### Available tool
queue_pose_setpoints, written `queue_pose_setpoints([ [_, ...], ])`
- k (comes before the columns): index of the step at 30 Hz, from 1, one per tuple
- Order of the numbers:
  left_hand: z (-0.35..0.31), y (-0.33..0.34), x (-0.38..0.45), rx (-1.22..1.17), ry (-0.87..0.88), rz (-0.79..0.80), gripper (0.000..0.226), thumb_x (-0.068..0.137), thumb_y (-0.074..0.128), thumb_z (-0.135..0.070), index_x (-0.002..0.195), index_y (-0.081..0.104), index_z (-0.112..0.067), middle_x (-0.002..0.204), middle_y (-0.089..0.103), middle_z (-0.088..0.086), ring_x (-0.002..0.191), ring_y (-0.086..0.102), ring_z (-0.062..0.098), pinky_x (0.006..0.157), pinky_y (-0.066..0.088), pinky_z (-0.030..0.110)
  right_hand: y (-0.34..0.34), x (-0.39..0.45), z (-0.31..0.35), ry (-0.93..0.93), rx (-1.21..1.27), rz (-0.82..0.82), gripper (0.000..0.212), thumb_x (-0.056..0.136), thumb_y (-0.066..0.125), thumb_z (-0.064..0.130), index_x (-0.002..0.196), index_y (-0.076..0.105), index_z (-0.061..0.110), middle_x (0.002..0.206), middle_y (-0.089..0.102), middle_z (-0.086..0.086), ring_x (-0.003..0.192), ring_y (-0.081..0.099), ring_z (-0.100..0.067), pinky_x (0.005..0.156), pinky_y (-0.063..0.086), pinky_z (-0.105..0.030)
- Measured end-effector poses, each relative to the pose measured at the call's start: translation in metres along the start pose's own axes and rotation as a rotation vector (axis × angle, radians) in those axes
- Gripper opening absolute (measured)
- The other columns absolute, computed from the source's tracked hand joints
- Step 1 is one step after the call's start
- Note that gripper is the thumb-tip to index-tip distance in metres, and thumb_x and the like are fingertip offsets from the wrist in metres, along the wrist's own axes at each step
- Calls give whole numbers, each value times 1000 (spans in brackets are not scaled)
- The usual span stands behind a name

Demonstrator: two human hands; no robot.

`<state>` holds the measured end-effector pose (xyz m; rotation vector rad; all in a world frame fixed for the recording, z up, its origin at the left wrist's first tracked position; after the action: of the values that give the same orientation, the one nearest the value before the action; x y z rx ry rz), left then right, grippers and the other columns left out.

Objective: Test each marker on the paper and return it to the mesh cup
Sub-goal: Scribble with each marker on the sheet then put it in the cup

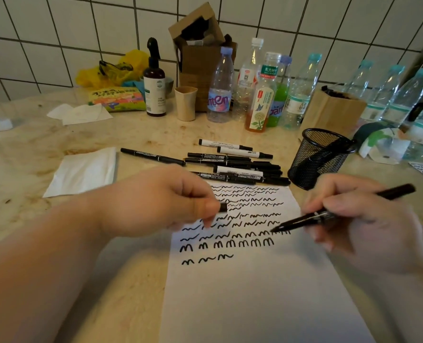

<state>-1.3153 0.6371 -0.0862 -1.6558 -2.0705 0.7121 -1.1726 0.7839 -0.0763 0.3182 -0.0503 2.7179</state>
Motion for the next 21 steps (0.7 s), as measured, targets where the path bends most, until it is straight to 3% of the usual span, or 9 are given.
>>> queue_pose_setpoints([
  [3, 4, -8, 11, 346, -45, -204, 35, 85, 50, -63, 78, 66, -32, 70, 63, -8, 63, 57, 8, 61, 50, 32, 23, -1, -15, 118, -112, 115, 21, 63, 68, 26, 70, 74, 7, 54, 64, -18, 42, 57, -26, 40, 43, -23],
  [6, 8, 3, 14, 516, -67, -170, 32, 91, 48, -58, 83, 63, -31, 73, 63, -8, 65, 58, 7, 60, 49, 27, 29, 0, -23, 153, -240, 83, 13, 76, 72, 20, 68, 75, 11, 54, 64, -12, 44, 56, -18, 40, 40, -21],
  [13, 20, 9, 15, 591, -101, -106, 31, 89, 49, -62, 93, 65, -37, 78, 66, -14, 70, 59, 2, 64, 51, 24, 30, -2, -39, 311, -185, 42, 13, 74, 66, 14, 63, 69, 10, 57, 64, -19, 44, 54, -22, 45, 43, -28],
  [21, 15, 10, 15, 605, -82, -106, 30, 91, 48, -60, 92, 65, -36, 74, 64, -13, 66, 58, 2, 56, 40, 19, 33, -2, -39, 315, -174, 55, 13, 75, 68, 14, 62, 69, 11, 59, 65, -20, 46, 55, -24, 46, 44, -29],
])
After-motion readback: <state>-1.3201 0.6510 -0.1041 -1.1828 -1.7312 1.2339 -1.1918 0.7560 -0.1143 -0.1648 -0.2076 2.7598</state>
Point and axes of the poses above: each hand's wrist, its own x-axis towards the middle knuckle, its own y-axis out of the palm, z = x × y, the point moved 8 cm from there along x, towards the middle knuckle
